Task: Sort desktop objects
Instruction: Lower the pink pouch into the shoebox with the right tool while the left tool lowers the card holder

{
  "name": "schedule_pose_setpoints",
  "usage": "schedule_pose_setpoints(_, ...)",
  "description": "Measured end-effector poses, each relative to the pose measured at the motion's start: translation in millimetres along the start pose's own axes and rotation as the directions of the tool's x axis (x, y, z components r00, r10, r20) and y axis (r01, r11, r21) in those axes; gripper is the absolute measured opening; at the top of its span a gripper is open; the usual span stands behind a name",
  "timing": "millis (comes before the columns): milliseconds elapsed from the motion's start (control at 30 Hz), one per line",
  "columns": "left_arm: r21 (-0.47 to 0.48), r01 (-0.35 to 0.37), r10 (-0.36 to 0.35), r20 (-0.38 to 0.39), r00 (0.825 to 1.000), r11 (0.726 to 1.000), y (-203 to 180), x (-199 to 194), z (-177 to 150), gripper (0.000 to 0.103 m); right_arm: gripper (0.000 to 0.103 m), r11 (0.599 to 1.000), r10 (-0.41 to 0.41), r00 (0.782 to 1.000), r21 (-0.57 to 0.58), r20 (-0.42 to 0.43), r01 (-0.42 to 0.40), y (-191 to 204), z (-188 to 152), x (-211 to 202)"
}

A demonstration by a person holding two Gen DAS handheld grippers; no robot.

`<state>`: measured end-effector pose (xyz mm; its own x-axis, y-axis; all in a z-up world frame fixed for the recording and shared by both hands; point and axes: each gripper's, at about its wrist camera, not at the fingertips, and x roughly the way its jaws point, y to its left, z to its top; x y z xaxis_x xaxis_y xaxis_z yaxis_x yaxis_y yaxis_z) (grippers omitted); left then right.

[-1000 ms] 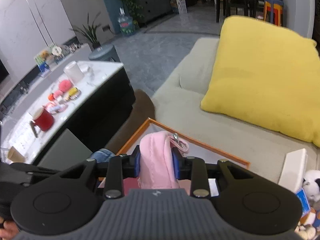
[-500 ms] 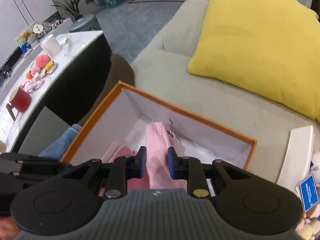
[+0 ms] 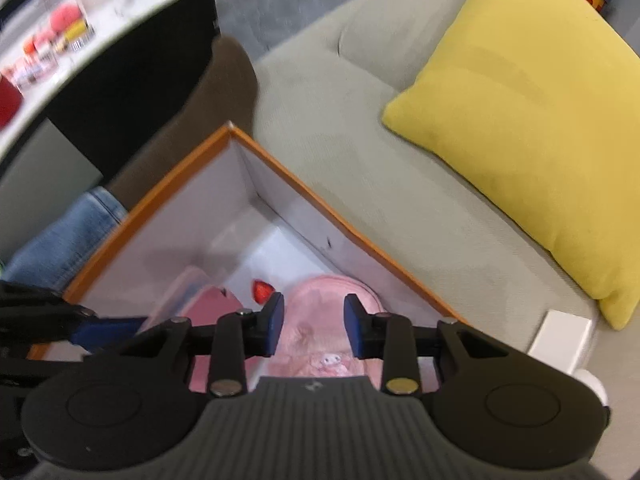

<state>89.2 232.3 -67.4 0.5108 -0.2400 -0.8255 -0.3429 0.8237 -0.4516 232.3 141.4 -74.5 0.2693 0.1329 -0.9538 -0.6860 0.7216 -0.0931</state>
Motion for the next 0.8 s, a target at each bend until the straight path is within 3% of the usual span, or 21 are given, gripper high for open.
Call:
schedule_pose_setpoints(67,0.002,0.002,-0.002,0.0,1.0,1.0,1,-1,0,0.018,0.047,1.0,-0.011,1.0,-0.008,-0.022,0.011,0,0,9)
schedule_pose_setpoints(267,0.009,-0.019,0.019,0.005,1.0,1.0,3,-5,-3,0.018,0.048,0.995,0.072,0.996,0.07,-0.054,-0.069,-4,6,34)
schedule_pose_setpoints(400,0.008,-0.029,0.029,0.007,1.0,1.0,4,-6,-5,0.018,0.046,0.996,0.033,0.997,0.081,-0.072,-0.027,10,11,47)
schedule_pose_setpoints(667,-0.016,-0.01,0.01,0.007,1.0,1.0,13,-5,-2,0.018,0.03,0.993,-0.043,0.995,0.102,-0.093,0.053,17,6,67)
schedule_pose_setpoints(800,-0.011,-0.009,0.009,0.008,1.0,1.0,12,-6,-2,0.018,0.016,0.994,-0.006,0.998,0.108,-0.06,0.013,12,-1,51)
